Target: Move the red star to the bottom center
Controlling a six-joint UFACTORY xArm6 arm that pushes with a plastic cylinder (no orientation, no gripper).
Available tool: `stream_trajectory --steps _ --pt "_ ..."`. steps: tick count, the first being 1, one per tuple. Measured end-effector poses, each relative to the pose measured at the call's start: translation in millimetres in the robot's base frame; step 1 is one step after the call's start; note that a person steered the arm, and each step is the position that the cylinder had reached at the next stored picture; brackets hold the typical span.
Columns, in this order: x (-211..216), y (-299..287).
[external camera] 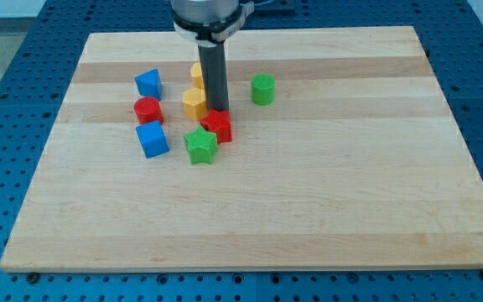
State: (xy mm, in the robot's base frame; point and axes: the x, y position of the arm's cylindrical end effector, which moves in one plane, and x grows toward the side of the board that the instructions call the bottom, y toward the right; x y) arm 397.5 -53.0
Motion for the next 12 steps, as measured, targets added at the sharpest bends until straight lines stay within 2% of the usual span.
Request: stream_trajectory --steps 2,3,4,5,7,10,12 --pt "34 -6" --pt "28 -12" --pt "23 -55" --pt "43 -41" --pt "57 -21" --pt "81 103" --pt "91 100"
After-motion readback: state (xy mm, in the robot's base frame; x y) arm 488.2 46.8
